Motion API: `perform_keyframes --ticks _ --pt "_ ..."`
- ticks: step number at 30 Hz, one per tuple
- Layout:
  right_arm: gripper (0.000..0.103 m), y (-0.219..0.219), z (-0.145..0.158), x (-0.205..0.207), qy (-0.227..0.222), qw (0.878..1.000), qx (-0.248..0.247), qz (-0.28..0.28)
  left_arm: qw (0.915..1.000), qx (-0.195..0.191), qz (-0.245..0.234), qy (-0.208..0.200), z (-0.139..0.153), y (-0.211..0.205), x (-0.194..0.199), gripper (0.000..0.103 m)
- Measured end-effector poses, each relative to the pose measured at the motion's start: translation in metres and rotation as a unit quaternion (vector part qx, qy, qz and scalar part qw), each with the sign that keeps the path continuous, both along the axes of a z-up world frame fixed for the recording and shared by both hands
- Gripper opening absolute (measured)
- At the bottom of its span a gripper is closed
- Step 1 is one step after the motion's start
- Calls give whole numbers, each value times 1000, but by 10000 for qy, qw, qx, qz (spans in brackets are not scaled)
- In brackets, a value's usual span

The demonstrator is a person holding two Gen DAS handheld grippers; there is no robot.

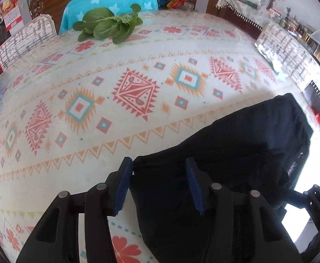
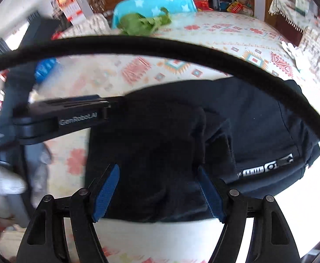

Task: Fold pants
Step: 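Grasp the folded black pants bundle with the right gripper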

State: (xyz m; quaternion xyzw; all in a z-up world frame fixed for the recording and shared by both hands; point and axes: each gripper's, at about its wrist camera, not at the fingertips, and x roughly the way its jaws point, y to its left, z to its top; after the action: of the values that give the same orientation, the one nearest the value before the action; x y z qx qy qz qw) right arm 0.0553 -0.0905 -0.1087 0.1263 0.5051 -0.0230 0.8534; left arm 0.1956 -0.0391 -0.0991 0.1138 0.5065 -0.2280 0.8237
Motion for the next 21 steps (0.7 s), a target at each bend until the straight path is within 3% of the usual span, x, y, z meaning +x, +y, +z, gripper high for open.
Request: perform_keyframes --ticks 3,5,7,10,16,21 --pt "81 -13 -17 3 104 9997 -136 -188 10000 -12 50 66 -8 2 4 57" --pt "85 -11 -19 5 67 9995 -226 -213 9999 -10 107 26 -11 4 6 68" --pt "88 -5 -20 7 102 9989 -410 -185 9999 8 106 -13 -12 7 7 72" --pt "92 5 -24 10 149 9971 -739 -49 10000 -16 25 37 -8 9 9 72" --pt "91 -29 14 -16 -262 9974 -450 -501 9989 -404 -207 -97 37 13 2 72" --pt "91 -90 30 -64 -316 9897 -135 -1390 9964 -514 -608 -300 69 -11 -13 72"
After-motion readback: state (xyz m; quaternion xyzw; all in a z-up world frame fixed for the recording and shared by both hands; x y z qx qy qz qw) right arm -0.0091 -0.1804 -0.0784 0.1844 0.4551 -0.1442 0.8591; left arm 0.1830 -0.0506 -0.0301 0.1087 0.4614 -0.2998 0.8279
